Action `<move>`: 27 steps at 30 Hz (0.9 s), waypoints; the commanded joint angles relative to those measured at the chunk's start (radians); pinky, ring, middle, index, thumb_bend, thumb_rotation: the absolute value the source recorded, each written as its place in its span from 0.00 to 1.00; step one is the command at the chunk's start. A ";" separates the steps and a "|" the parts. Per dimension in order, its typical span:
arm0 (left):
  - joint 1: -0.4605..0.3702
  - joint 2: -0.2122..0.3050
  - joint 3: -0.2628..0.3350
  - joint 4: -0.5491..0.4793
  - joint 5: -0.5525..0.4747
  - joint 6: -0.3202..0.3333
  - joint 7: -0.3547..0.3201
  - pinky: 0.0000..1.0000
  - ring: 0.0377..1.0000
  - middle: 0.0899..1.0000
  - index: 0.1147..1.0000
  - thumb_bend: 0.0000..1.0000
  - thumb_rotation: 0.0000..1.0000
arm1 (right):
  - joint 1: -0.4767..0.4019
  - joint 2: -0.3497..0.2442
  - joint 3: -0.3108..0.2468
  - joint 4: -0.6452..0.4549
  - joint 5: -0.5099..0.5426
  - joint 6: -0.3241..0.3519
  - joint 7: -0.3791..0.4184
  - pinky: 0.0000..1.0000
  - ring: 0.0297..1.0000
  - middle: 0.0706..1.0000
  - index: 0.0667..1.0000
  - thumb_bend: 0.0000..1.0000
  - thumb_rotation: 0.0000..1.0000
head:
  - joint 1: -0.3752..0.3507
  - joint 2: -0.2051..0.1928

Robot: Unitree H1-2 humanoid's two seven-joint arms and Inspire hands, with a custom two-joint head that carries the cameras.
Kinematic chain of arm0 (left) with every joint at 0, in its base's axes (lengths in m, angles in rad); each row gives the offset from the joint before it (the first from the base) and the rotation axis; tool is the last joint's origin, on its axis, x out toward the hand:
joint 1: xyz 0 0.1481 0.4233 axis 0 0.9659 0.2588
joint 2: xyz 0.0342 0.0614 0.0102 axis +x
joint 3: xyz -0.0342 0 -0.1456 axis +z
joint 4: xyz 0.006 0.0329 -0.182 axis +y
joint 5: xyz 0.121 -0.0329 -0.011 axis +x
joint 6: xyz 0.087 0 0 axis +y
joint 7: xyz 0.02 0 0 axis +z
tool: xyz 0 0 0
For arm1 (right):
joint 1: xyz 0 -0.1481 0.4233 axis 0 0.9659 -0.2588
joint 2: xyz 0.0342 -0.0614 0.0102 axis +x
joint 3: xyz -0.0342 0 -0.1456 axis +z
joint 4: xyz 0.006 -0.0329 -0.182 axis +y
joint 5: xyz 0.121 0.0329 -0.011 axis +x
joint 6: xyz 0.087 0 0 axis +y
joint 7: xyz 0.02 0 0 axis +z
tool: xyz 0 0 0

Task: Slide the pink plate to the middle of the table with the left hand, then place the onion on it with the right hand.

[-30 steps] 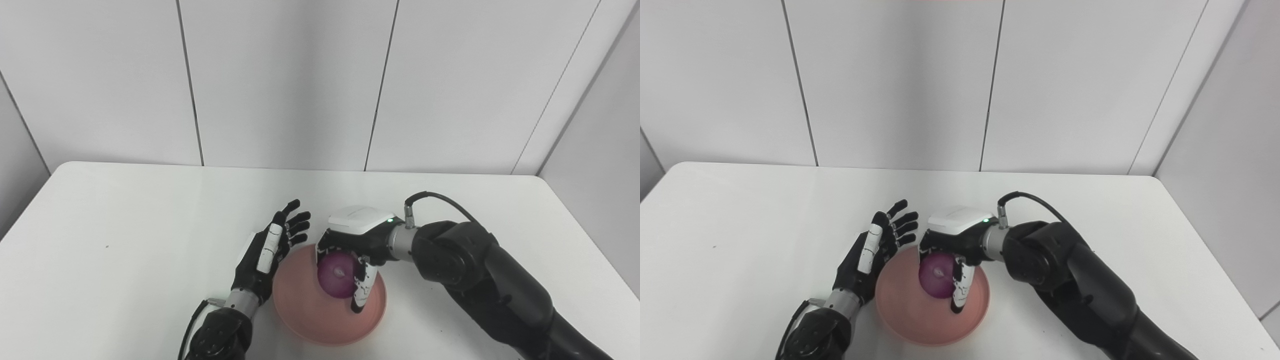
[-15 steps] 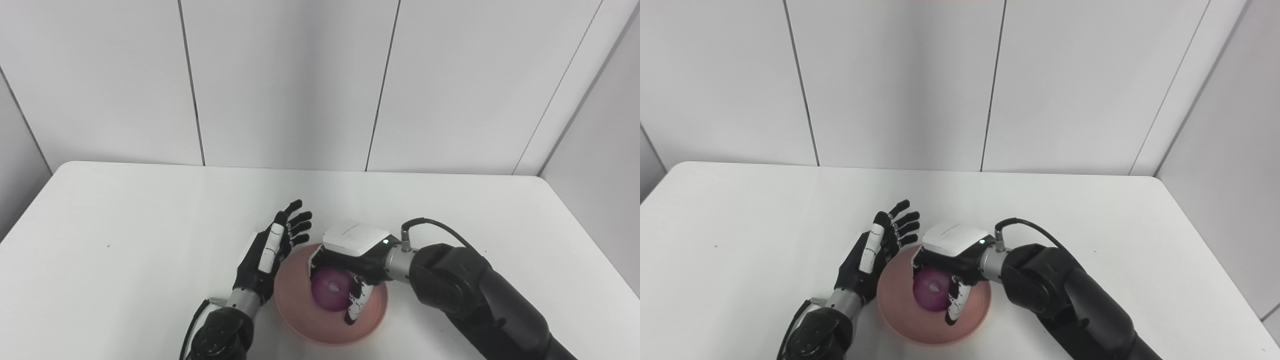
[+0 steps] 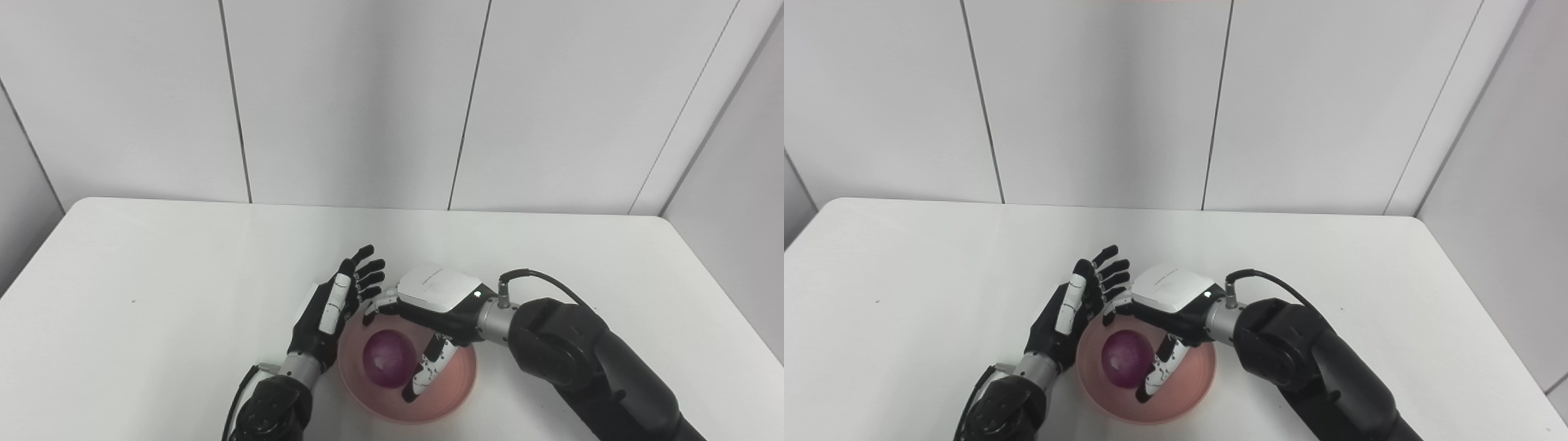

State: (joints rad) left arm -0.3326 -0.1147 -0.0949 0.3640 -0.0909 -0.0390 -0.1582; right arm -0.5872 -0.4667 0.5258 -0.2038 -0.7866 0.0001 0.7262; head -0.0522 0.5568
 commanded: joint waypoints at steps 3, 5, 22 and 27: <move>0.019 0.001 -0.006 0.045 0.009 0.030 0.001 0.84 0.86 0.84 0.85 0.80 0.97 | -0.046 -0.012 -0.033 -0.039 -0.007 -0.036 -0.012 0.95 0.91 0.89 0.80 1.00 0.60 | 0.001 0.001; 0.021 -0.001 -0.005 0.040 0.009 0.036 0.003 0.83 0.86 0.83 0.86 0.80 0.97 | -0.049 -0.013 -0.038 -0.043 -0.010 -0.041 -0.013 0.94 0.90 0.89 0.80 1.00 0.62 | 0.001 0.001; 0.026 0.001 0.002 0.033 0.000 0.037 0.000 0.83 0.86 0.83 0.87 0.80 0.96 | 0.039 0.145 -0.392 0.076 0.474 0.044 -0.187 0.70 0.81 0.84 0.85 0.96 0.87 | -0.012 0.000; 0.028 0.005 0.002 0.029 0.000 0.033 -0.002 0.83 0.86 0.83 0.88 0.80 0.95 | 0.088 0.226 -0.497 0.179 0.612 0.057 -0.289 0.73 0.80 0.81 0.86 0.98 0.96 | -0.014 0.001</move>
State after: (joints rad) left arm -0.3327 -0.1153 -0.0919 0.3641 -0.0935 -0.0418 -0.1601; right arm -0.4656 -0.2499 0.0514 -0.0145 -0.2256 0.0454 0.4805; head -0.0675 0.5568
